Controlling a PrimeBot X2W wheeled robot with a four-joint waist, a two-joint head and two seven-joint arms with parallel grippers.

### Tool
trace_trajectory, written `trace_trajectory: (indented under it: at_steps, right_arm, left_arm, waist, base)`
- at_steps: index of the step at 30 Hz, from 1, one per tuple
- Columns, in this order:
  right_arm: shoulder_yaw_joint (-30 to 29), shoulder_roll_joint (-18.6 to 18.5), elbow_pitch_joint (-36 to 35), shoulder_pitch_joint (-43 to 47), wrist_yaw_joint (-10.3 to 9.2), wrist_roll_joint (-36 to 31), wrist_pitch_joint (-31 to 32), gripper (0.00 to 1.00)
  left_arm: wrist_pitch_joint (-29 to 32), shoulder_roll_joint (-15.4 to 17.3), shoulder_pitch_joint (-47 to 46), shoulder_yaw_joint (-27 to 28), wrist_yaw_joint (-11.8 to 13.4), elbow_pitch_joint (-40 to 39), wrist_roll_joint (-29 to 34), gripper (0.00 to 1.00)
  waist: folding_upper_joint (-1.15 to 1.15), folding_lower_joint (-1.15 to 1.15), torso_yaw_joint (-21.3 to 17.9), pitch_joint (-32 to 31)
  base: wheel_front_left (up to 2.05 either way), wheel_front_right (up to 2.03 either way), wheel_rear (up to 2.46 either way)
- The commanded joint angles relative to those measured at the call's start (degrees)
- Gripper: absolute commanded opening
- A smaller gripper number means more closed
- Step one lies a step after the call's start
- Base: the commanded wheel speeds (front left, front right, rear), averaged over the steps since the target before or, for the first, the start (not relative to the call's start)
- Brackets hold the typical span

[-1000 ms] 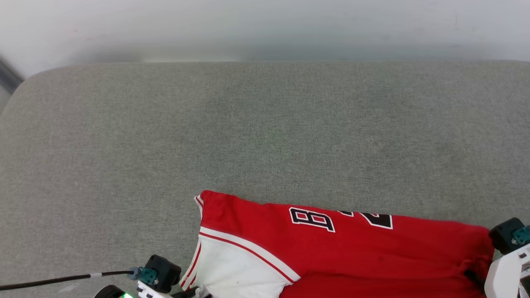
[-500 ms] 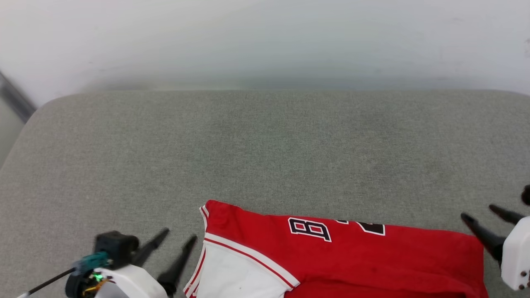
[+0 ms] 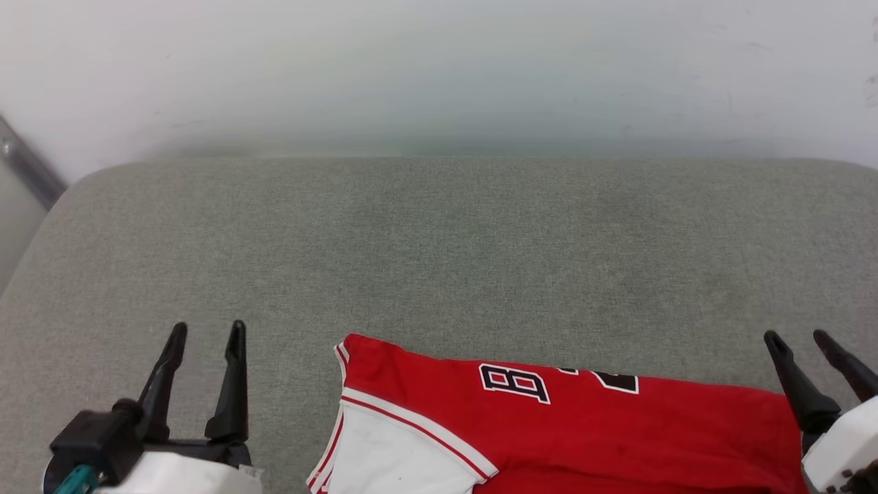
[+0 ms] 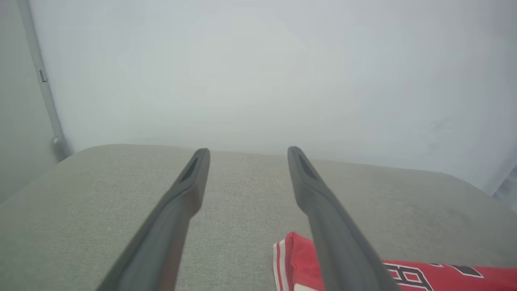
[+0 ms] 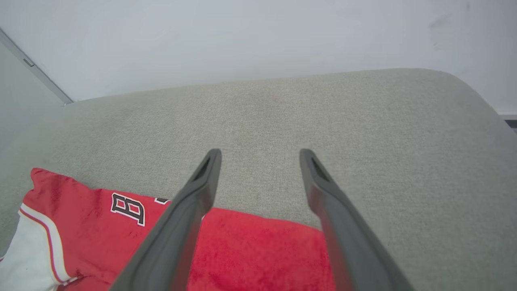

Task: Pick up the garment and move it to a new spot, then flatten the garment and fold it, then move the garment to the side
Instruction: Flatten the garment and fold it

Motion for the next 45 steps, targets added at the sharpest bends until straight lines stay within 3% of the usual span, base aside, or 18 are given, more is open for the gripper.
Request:
trace_trajectory:
  at_steps: [1, 9, 16, 23, 27, 31, 36, 37, 38, 39, 45]
  right_arm:
    - [-0.77, 1.31, 0.19, 1.34, -0.01, -0.76, -0.5, 1.0]
    - [-4.16, 5.26, 1.24, 4.45, -0.01, -2.45, 0.72, 1.0]
    - [-10.27, 8.28, 4.84, 5.81, -0.01, -5.81, 8.96, 1.0]
    - [-15.05, 11.17, 10.28, 3.07, -0.01, -6.51, 16.0, 1.0]
    - [-16.58, 11.31, 14.33, 2.15, -0.01, -7.72, 16.93, 1.0]
    - [-15.24, 11.75, 16.78, 2.12, 0.0, -7.54, 17.14, 1.0]
    - [-9.57, 13.4, 18.91, 3.23, 0.35, -4.39, 18.63, 1.0]
    - [-8.63, 13.48, 18.97, 3.6, 0.35, -3.91, 18.82, 0.96]
    - [-8.0, 13.47, 18.97, 3.82, 0.35, -3.57, 18.57, 0.44]
    - [-7.52, 13.38, 18.95, 3.9, 0.35, -3.44, 18.06, 0.0]
    - [-9.64, 9.76, 18.05, 2.63, -0.05, -5.34, 13.56, 0.0]
  left_arm:
    - [-0.14, -2.24, 1.47, 2.63, -1.18, -0.58, 2.41, 1.0]
    - [-0.15, -10.87, 6.11, 9.42, -10.03, 0.58, 13.02, 1.0]
    - [-0.15, -15.62, 4.83, 12.57, -15.09, 1.37, 17.08, 1.0]
    - [-0.15, -17.53, 3.1, 13.41, -17.08, 2.36, 19.24, 1.0]
    - [-0.15, -17.91, 2.23, 12.81, -17.53, 3.27, 19.82, 1.0]
    - [-0.15, -17.85, 1.79, 12.7, -17.66, 3.72, 19.82, 1.0]
    - [-0.15, -17.71, 1.56, 12.93, -17.76, 4.34, 19.91, 1.0]
    - [-0.16, -17.7, 1.65, 12.99, -17.76, 4.51, 19.91, 1.0]
    - [-0.16, -17.71, 1.83, 13.07, -17.74, 4.63, 19.88, 1.0]
    - [-0.16, -17.71, 2.05, 13.13, -17.75, 4.7, 19.85, 1.0]
    - [-0.16, -17.56, 3.07, 13.07, -17.78, 5.0, 19.46, 1.0]
  waist:
    - [0.0, 0.0, -0.14, 0.05]
    - [0.0, 0.0, 0.1, 0.96]
    - [0.0, 0.0, 1.47, 2.98]
    - [0.0, 0.0, 3.41, 5.7]
    - [0.0, 0.0, 4.64, 6.7]
    - [0.0, 0.0, 5.22, 6.96]
    - [0.0, 0.0, 5.66, 6.82]
    - [0.0, 0.0, 5.63, 6.64]
    - [0.0, 0.0, 5.54, 6.43]
    - [0.0, 0.0, 5.4, 6.19]
    - [0.0, 0.0, 3.9, 4.67]
  base:
    - [0.0, 0.0, 0.0]
    - [0.0, 0.0, 0.0]
    - [0.0, 0.0, 0.0]
    - [0.0, 0.0, 0.0]
    - [0.0, 0.0, 0.0]
    - [0.0, 0.0, 0.0]
    - [0.0, 0.0, 0.0]
    - [0.0, 0.0, 0.0]
    - [0.0, 0.0, 0.0]
    - [0.0, 0.0, 0.0]
    - [0.0, 0.0, 0.0]
